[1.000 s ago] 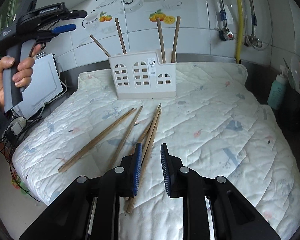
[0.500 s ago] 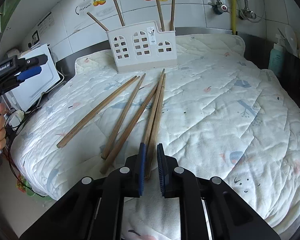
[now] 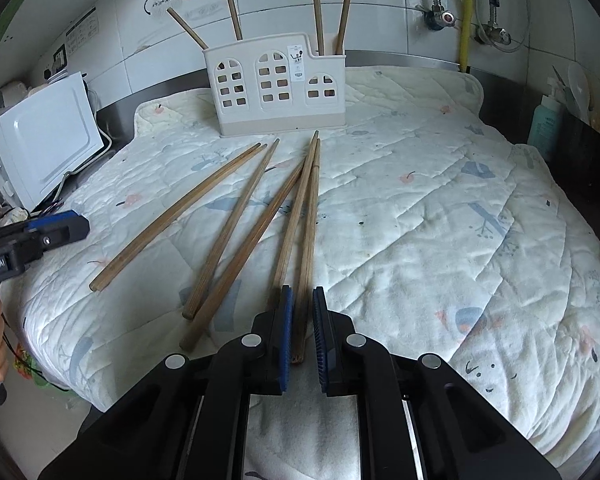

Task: Organize utensils
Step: 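Move both open grippers back down toward the remaining chopsticks, then close the right gripper on a wooden chopstick while the left gripper grasps another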

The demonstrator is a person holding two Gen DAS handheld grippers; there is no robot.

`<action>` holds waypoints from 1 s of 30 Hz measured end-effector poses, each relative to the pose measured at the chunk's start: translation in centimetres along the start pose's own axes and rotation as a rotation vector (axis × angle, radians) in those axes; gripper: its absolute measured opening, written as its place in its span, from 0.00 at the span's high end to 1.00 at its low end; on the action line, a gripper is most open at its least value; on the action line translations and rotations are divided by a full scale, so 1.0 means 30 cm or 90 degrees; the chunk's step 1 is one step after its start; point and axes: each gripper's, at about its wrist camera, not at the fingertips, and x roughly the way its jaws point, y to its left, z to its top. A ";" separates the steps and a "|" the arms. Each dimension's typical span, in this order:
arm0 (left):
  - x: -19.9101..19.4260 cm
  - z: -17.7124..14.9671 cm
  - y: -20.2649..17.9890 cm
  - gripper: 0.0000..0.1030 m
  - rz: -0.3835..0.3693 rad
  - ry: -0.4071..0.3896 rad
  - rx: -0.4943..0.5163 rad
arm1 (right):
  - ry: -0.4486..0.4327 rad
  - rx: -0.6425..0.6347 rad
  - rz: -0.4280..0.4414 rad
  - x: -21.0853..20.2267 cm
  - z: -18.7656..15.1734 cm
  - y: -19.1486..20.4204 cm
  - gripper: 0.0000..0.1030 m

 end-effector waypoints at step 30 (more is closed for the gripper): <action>0.100 -0.025 -0.029 0.73 -0.030 0.037 0.001 | -0.001 0.019 0.014 -0.006 -0.002 -0.011 0.90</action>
